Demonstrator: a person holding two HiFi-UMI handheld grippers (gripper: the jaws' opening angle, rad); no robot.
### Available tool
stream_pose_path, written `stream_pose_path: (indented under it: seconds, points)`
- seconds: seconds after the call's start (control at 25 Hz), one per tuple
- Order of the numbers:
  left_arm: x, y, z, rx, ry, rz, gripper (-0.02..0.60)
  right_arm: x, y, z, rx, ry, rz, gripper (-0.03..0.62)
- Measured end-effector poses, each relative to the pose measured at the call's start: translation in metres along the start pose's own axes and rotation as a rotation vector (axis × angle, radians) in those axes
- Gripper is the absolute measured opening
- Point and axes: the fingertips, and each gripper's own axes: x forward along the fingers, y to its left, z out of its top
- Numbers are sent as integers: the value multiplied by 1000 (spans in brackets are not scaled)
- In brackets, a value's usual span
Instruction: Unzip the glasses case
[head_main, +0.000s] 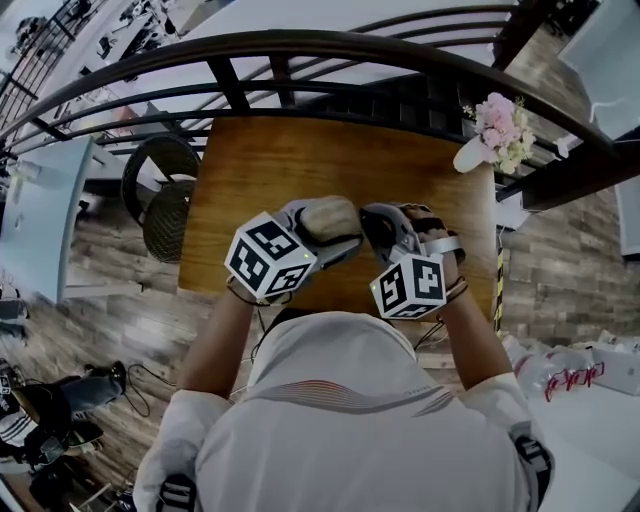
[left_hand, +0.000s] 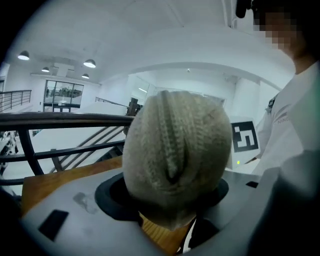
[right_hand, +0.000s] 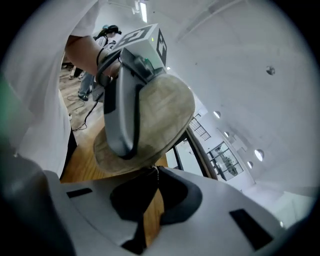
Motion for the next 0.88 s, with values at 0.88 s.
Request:
stream_pose_path:
  seconds: [0.88]
  points:
    - [29, -4, -113, 218, 654, -24, 288, -8, 20, 25, -530, 4, 32, 54]
